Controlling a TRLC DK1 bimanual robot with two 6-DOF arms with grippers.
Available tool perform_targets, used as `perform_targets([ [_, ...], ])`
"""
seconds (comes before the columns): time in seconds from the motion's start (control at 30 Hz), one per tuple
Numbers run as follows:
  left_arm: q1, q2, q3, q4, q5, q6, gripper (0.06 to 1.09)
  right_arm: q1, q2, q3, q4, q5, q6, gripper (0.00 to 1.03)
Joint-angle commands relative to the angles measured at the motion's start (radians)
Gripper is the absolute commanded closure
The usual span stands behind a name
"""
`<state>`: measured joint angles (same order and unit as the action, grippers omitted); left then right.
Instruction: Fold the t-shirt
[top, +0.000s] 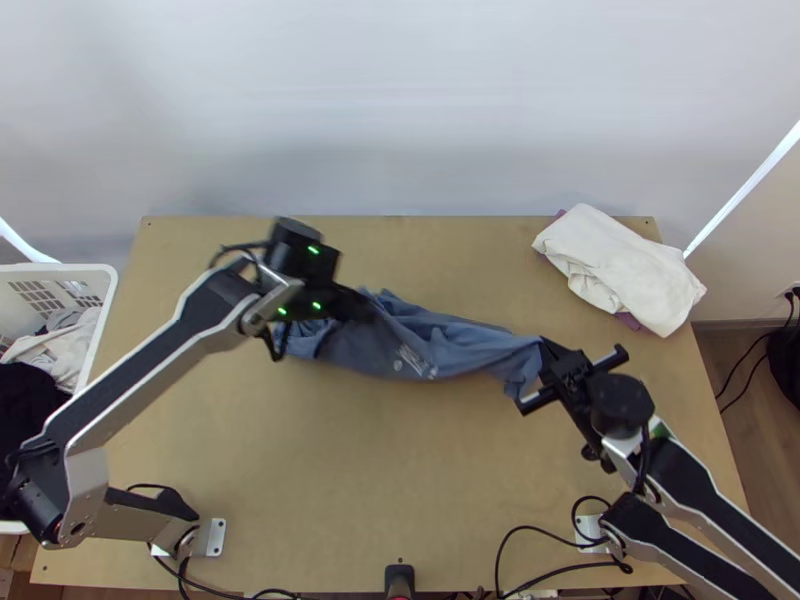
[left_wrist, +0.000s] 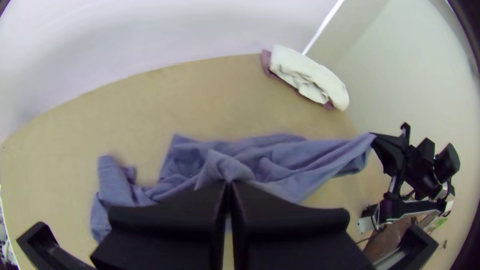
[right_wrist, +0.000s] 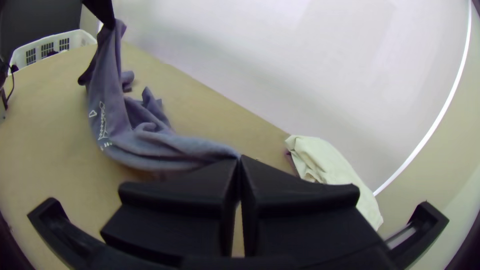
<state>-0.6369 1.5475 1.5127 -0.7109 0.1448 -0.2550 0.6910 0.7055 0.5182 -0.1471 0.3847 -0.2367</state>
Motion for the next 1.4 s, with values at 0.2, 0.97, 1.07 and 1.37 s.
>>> perform_targets([
  [0.2,-0.119,-0.133,-0.240,-0.176,0.114,0.122,1.05,-0.015,-0.031,0.008,-0.031,-0.001,0.060,1.00],
  [0.97,-0.152,-0.242,-0.487,-0.171,0.156,0.211,0.11,-0.082,0.301,0.408,-0.267,-0.170,0.284,0.42],
  [1.07,-0.103,-0.248,-0.463,-0.168,0.154,0.204,0.11,-0.053,0.396,0.569,-0.401,-0.173,0.346,0.37],
  [1.37,0.068,-0.271,-0.411,-0.159,0.154,0.211,0.11,0.074,0.721,1.056,-0.783,-0.173,0.522,0.18],
])
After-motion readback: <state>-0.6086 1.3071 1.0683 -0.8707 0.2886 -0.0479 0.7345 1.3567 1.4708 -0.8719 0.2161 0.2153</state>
